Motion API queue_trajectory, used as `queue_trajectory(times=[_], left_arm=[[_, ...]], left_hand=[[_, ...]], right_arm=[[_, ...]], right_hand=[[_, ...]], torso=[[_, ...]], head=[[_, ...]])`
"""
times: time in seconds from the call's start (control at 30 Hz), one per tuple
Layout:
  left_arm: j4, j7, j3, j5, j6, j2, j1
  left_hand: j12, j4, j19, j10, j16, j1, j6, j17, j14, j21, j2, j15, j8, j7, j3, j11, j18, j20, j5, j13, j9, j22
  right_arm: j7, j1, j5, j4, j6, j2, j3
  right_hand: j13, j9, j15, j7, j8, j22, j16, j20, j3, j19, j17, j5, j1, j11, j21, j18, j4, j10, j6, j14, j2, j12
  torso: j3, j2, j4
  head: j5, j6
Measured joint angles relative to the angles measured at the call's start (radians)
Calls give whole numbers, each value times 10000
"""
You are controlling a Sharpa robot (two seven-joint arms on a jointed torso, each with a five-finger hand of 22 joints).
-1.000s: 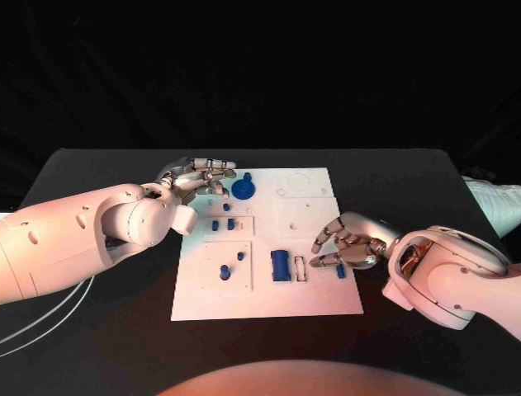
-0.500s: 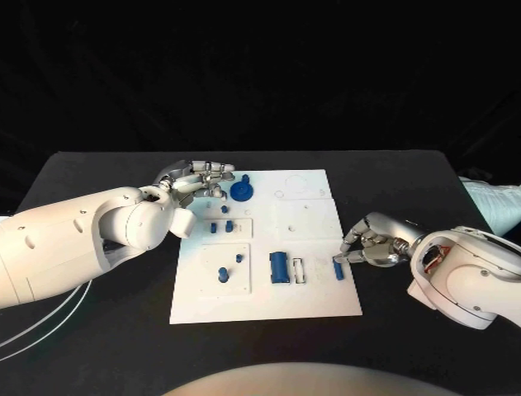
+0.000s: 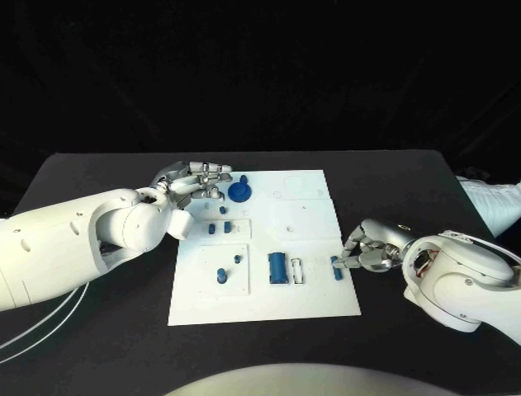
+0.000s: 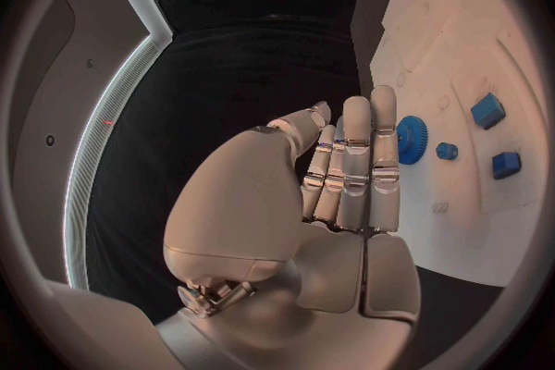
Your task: Assemble the parts on the task board
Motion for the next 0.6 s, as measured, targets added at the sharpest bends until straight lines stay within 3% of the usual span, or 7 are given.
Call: queue_trajectory(times=[0.37,0.6], left_arm=[[-8,-4,-1,-4,10,-11,0],[-9,-7,-1,-5,16,-25,0]], left_hand=[[0,0,0,0,0,0,0,0,0,0,0,0,0,0,0,0,0,0,0,0,0,0],[0,0,0,0,0,0,0,0,0,0,0,0,0,0,0,0,0,0,0,0,0,0]], right_arm=[[-100,-120,-258,-77,267,298,-2],[-157,-233,-682,-160,445,501,27]], right_hand=[[-6,-20,0,4,-92,64,0,0,0,0,-1,-41,-3,0,0,0,0,0,65,0,3,25],[-158,-2,0,-58,-116,111,0,0,40,0,-2,-164,302,17,0,0,-40,-16,131,0,-127,41]], torso=[[4,6,-3],[4,2,-7]], head=[[51,-53],[73,-93]])
